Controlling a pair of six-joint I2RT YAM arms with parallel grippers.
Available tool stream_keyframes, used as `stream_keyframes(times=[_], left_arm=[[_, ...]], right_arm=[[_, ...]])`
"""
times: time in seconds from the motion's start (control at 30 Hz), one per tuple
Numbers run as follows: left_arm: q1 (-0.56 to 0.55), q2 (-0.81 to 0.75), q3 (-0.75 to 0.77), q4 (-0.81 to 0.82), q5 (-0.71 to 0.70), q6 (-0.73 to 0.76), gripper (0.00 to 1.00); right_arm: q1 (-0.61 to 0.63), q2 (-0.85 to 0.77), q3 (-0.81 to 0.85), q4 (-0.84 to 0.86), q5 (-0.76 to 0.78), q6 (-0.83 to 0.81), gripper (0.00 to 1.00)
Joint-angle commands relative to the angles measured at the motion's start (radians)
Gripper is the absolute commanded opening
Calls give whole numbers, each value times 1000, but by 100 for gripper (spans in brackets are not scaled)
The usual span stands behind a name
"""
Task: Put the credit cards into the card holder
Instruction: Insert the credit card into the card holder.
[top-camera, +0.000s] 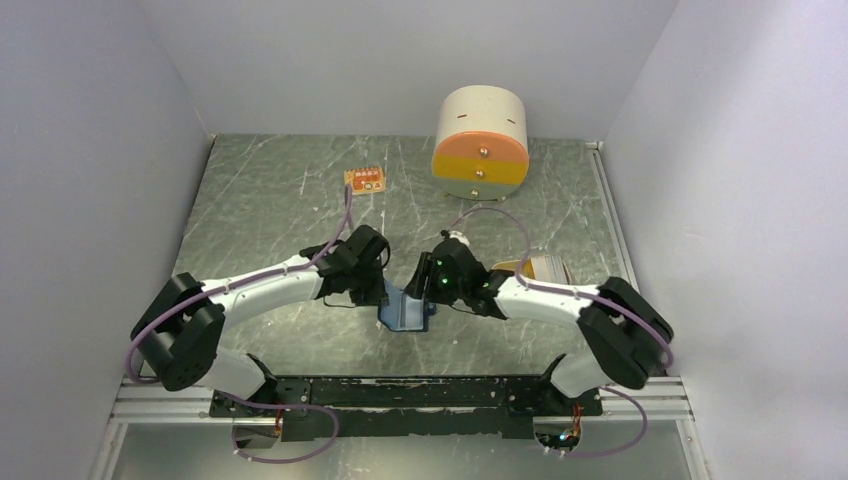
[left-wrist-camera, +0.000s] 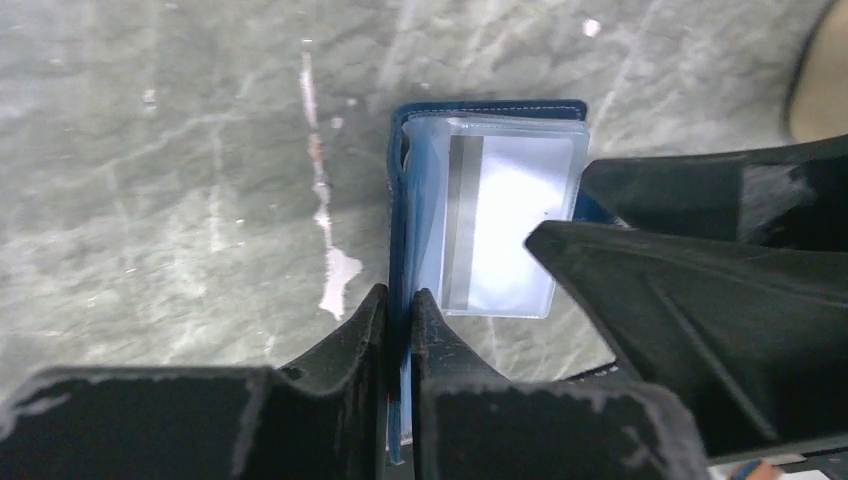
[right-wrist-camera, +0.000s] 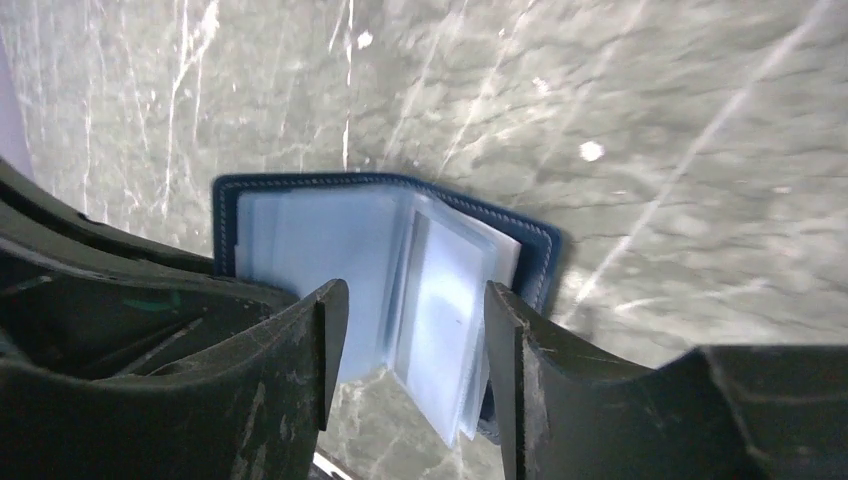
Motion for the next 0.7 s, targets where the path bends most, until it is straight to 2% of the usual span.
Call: stream_keyframes(times=[0.0,0.07,0.3,0.4,0.67], left_arm=[[11,-35,-36,199,153,-11,9],[23,-35,-53,232,184,-14,9],[63,-105,-137,336,245,-25,21],[88,-128,-152,319,240,-4,30],[111,-74,-141,275,275,73,38]], right_arm=[[-38,-118,-19,-124,83,-79,57],[-53,-169,-9,-173,106,-113,58],[-160,-267,46,-416,228,-231,62],[-209,-306,57,-478,245,-282,65],[-295,-351,148,-681,406,-350,71]])
